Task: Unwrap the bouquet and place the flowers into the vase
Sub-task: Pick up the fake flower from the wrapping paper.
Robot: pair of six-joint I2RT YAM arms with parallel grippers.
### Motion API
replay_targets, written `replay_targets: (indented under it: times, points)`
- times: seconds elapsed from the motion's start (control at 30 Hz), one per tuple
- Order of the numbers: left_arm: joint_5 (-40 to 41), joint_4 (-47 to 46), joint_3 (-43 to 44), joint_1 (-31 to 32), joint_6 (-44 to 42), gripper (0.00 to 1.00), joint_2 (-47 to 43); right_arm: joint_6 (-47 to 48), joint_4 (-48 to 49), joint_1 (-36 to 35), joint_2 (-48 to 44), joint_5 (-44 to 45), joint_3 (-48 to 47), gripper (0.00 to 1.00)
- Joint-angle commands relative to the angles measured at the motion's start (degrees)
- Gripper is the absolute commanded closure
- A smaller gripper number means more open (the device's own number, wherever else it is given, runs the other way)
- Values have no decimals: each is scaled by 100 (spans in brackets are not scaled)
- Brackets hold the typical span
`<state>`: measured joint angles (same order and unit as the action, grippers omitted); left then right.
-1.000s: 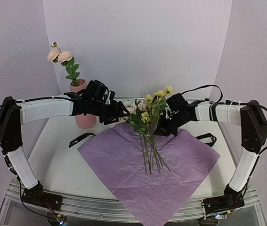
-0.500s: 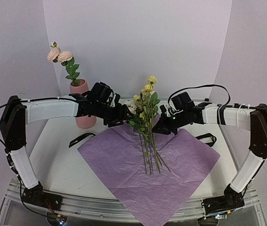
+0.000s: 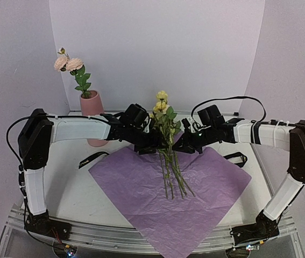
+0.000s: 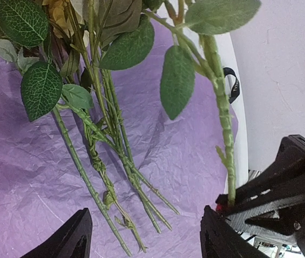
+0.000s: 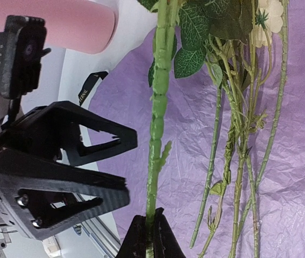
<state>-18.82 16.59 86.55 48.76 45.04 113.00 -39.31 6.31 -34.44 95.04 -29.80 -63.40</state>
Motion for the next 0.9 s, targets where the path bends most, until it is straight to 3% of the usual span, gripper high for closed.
replay_targets:
  times: [0.0,0.2,0.4,0.57,0.67,0.73,0.77,0.87]
  points:
    - [53,-51,456,44,144,32,308,-31,188,-26,-443,58,125,93]
    - [117,-73,829,99,284,41,800,60,204,-28,-505,-29,170,94]
    - [410,-70,1105,110,533,30,1230,46,288,-28,-560,-87,246,94]
    - [363,-68,1322,116,806,34,1656,69,355,-30,-655,-135,275,94]
    - [332,-62,1383,114,913,48,1853,80,346,-28,-809,-10,331,94]
    - [387,-35,1305,109,997,68,1890,65,306,-28,-942,224,386,94]
    - [416,-24,1253,108,1042,73,1892,75,264,-28,-1007,341,404,93]
    - [447,21,1131,107,1125,76,1911,168,15,-28,-1179,707,393,93]
